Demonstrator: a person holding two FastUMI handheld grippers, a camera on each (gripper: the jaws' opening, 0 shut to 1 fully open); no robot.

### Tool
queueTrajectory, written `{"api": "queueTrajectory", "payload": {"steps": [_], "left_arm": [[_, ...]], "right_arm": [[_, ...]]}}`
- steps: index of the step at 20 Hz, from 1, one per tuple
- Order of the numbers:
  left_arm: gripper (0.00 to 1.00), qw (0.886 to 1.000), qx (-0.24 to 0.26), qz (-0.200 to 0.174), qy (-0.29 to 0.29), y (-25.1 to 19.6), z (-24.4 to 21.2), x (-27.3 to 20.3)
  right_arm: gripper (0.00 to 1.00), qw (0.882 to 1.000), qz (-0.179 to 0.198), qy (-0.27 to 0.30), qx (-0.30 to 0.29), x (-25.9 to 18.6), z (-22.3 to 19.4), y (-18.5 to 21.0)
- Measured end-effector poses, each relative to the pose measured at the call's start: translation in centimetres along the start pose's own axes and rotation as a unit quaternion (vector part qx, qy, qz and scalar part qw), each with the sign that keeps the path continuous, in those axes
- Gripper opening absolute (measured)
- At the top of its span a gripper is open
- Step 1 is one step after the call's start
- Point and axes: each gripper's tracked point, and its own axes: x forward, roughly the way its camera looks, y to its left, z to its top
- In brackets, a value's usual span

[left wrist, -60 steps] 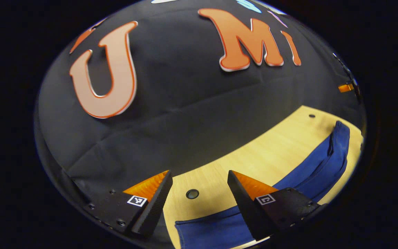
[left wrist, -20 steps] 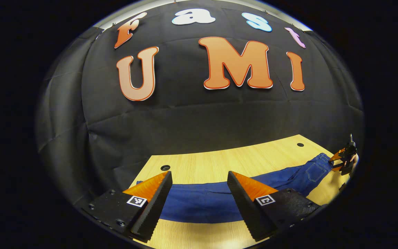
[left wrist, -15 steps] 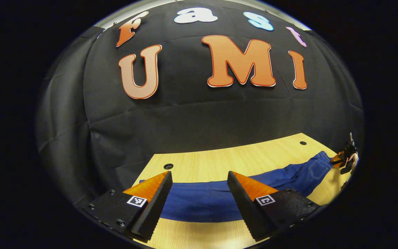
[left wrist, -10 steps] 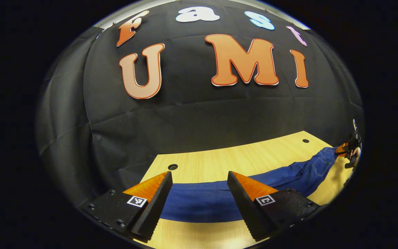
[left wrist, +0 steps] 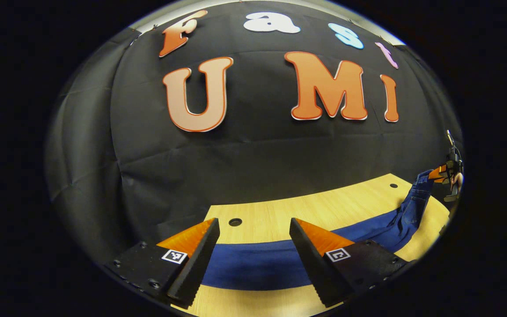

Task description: Grasp the waist and the cuffs of the jeans and fold them to make the two legs overlap; first hold the waist and fold one-third of the jeans toward the cuffs, then hold the cuffs and fold the remaining one-third in the same direction to finish folding.

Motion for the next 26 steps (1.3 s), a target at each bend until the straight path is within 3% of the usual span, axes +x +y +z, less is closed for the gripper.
{"api": "queueTrajectory", "payload": {"steps": [7,14,19,26], "left_arm": [[0.98,1.0,-0.023,-0.009,-0.004,6.3,-0.5,0.1],[0.98,0.999,-0.036,-0.014,-0.009,11.3,-1.1,0.0],[0.98,0.998,-0.055,-0.008,-0.012,14.2,-1.8,-0.1],[0.99,0.997,-0.071,0.0,0.0,16.0,-4.2,0.5]], "right_arm": [[0.01,0.991,0.06,-0.013,-0.123,-3.0,-2.8,14.9],[0.01,0.971,0.121,0.024,-0.206,-4.3,-12.6,26.1],[0.01,0.95,0.147,0.09,-0.259,-3.6,-22.7,29.8],[0.01,0.926,0.152,0.162,-0.305,-1.5,-33.5,28.6]]}}
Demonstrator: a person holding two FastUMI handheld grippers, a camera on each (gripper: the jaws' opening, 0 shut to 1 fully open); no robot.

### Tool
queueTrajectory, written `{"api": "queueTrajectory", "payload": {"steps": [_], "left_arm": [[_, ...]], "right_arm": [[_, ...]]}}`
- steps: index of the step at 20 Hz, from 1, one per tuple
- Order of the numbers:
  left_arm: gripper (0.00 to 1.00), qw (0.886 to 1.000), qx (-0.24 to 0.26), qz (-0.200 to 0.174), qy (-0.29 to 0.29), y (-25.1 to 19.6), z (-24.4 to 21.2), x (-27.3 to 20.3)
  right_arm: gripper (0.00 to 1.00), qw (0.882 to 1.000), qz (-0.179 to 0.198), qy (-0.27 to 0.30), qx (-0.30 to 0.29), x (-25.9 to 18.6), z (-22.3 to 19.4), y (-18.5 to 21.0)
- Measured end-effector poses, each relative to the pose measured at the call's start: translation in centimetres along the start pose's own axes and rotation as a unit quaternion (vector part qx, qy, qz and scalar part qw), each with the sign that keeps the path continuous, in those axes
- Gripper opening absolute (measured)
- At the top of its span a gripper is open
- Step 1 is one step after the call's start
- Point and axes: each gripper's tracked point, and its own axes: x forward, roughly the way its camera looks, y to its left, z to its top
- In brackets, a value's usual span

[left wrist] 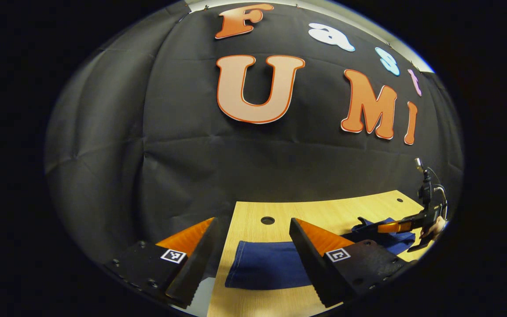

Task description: Grasp the waist and the cuffs of the jeans and fold them to make the two legs overlap; first hold the waist and fold one-third of the jeans toward the cuffs, then hold the cuffs and fold the remaining one-third in the same direction to finish folding.

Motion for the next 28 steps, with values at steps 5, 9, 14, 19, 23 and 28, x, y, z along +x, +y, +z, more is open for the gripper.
{"api": "queueTrajectory", "payload": {"steps": [5,9,14,19,23,28], "left_arm": [[0.99,1.0,-0.008,0.001,0.002,-0.1,-0.5,0.3],[0.99,0.998,-0.064,-0.009,0.027,-0.3,-1.9,0.2],[0.97,0.968,-0.236,-0.025,0.08,-0.9,-5.7,-0.5],[0.98,0.888,-0.441,0.004,0.131,0.9,-11.9,-0.8],[0.97,0.858,-0.482,0.055,0.168,3.2,-17.4,0.1],[0.98,0.849,-0.48,0.085,0.205,4.1,-21.5,2.6]], "right_arm": [[0.72,1.0,0.005,0.028,0.003,1.1,-2.2,1.3],[0.98,1.0,-0.004,0.022,-0.01,-0.6,-0.5,0.0],[0.98,1.0,0.004,0.006,-0.005,-4.3,1.6,-2.2],[0.98,1.0,0.009,0.011,-0.001,-6.3,1.4,-4.9],[0.98,0.999,0.005,0.041,0.002,-6.8,-0.6,-7.5],[0.98,0.997,-0.014,0.076,-0.006,-7.5,-2.9,-10.5]]}}
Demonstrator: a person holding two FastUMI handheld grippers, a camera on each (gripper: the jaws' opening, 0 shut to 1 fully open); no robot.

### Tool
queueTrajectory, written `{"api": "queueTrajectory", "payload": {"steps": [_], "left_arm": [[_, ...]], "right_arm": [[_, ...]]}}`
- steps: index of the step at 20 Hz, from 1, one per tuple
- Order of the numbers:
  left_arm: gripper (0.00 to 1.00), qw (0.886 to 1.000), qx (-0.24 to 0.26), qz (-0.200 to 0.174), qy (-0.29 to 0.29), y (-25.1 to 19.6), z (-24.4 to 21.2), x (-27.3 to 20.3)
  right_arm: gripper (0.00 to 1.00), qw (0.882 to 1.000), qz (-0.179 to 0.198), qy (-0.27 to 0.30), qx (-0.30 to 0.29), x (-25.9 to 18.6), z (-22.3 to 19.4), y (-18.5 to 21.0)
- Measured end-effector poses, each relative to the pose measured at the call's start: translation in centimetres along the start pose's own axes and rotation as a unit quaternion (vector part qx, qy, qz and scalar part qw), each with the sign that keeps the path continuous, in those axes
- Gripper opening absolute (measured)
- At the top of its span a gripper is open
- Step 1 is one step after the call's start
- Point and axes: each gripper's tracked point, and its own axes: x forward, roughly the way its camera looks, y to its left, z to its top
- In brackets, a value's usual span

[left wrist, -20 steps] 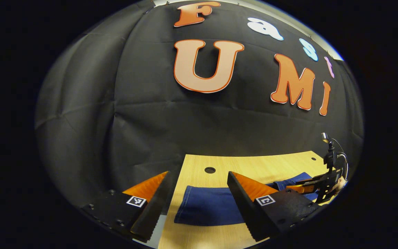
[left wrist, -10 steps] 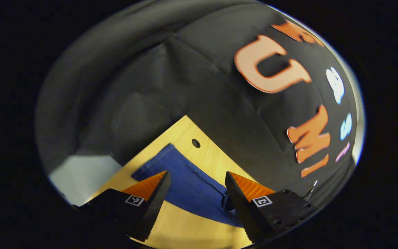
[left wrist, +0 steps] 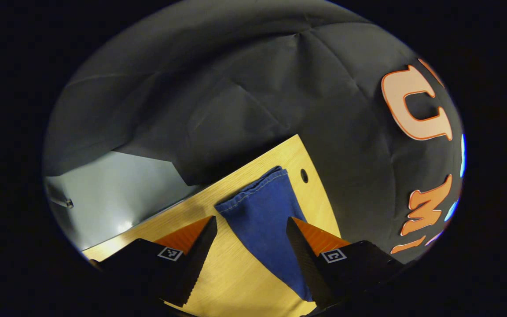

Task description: Grasp the waist and the cuffs of the jeans and fold them to make the two legs overlap; first hold the waist and fold one-third of the jeans toward the cuffs, then hold the cuffs and fold the remaining one-third in the same direction to finish folding.

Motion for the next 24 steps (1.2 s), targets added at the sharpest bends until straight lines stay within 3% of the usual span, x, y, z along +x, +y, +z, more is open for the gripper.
{"api": "queueTrajectory", "payload": {"steps": [6,11,14,15,17,18,20,24], "left_arm": [[0.98,0.999,0.013,0.042,0.026,0.2,-1.0,4.5],[0.98,0.998,0.039,0.046,-0.003,-1.5,-0.3,7.0],[0.98,0.999,0.033,0.019,-0.016,-4.2,-0.3,9.4],[0.98,0.999,0.028,0.028,-0.026,-4.2,-0.6,10.2],[0.47,0.999,0.001,0.039,0.003,-4.3,-2.5,12.5],[0.22,0.999,-0.016,0.026,-0.022,-4.8,-1.5,13.0],[0.14,0.999,-0.032,0.005,-0.01,-6.1,-1.7,13.9],[0.05,0.999,0.023,-0.015,-0.034,-7.9,-0.8,10.5]], "right_arm": [[0.98,0.999,-0.019,0.001,0.026,0.0,0.4,-1.5],[0.98,0.999,-0.026,0.001,0.036,-0.2,0.8,-2.4],[0.98,0.998,-0.027,-0.001,0.053,-0.5,1.0,-3.1],[0.98,0.998,-0.032,-0.001,0.055,-0.5,1.0,-3.6],[0.98,0.997,-0.043,0.001,0.058,-0.6,1.0,-4.6],[0.98,0.997,-0.046,0.0,0.06,-0.7,1.1,-4.9],[0.98,0.997,-0.048,-0.003,0.065,-0.8,1.2,-5.4],[0.98,0.996,-0.05,-0.01,0.072,-0.6,1.7,-6.3]]}}
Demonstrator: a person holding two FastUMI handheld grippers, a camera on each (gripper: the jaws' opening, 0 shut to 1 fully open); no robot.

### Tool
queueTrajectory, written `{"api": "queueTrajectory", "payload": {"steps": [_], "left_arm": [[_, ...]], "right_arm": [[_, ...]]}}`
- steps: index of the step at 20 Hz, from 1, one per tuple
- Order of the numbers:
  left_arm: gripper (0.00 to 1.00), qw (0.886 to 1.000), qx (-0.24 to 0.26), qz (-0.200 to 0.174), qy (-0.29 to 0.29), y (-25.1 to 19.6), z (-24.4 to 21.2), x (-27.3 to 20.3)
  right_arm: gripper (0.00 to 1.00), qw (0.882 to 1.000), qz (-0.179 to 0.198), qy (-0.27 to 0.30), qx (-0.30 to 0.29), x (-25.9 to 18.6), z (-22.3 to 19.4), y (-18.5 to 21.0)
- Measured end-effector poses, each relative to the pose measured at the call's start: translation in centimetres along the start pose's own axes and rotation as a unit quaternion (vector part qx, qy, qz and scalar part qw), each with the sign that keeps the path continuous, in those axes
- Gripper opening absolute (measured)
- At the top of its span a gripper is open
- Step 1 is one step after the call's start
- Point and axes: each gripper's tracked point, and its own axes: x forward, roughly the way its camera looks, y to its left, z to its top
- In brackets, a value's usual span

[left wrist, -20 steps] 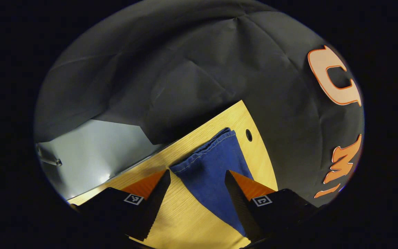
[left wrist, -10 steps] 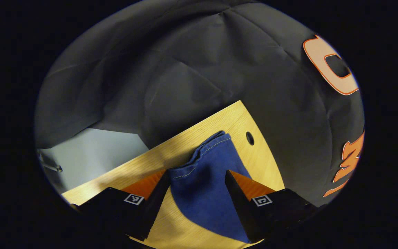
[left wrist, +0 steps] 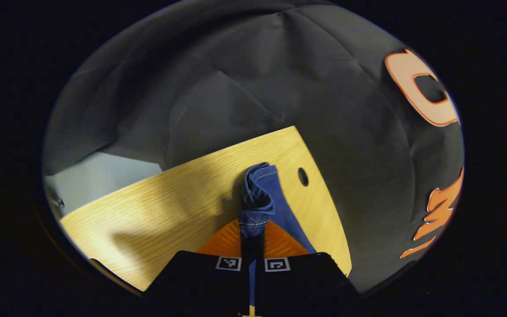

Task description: Grasp the waist and the cuffs of the jeans and fold them to make the two legs overlap; first hold the waist and fold one-third of the jeans toward the cuffs, then hold the cuffs and fold the remaining one-third in the same direction to finish folding.

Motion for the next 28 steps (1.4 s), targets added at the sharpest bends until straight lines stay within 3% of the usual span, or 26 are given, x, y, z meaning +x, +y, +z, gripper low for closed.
{"api": "queueTrajectory", "payload": {"steps": [7,13,21,25,28], "left_arm": [[0.05,0.994,0.058,-0.083,-0.027,-11.4,1.1,-6.9],[0.05,0.97,0.172,-0.167,-0.048,-25.7,-1.8,-14.7],[0.05,0.93,0.296,-0.219,0.0,-37.6,-16.3,-16.6],[0.05,0.915,0.334,-0.22,0.054,-40.7,-26.9,-14.7],[0.05,0.898,0.38,-0.204,0.088,-40.7,-35.2,-11.5]], "right_arm": [[0.98,0.999,0.022,-0.045,0.012,-1.7,2.9,-0.4],[0.98,0.994,0.022,-0.107,0.021,-5.0,6.5,-4.3],[0.97,0.987,0.009,-0.146,0.067,-9.9,7.5,-13.9],[0.97,0.984,-0.005,-0.153,0.094,-11.3,6.9,-19.2],[0.98,0.982,-0.012,-0.15,0.111,-11.8,5.5,-22.2]]}}
